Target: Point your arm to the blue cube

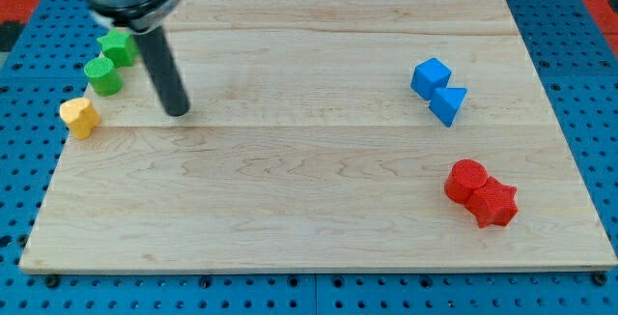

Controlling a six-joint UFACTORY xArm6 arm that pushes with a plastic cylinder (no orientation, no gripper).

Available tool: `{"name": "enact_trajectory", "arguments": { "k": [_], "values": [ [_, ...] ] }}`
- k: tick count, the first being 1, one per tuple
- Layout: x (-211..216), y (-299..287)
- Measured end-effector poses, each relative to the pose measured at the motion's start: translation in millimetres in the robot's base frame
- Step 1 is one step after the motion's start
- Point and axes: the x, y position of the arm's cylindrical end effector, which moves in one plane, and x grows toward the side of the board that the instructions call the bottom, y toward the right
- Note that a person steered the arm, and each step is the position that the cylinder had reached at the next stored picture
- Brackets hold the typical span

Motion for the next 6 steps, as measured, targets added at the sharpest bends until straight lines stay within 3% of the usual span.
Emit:
{"name": "enact_trajectory", "arguments": {
  "k": [4, 6],
  "values": [
    [-25.0, 41.7],
    [-42.8, 181.8]
  ]
}}
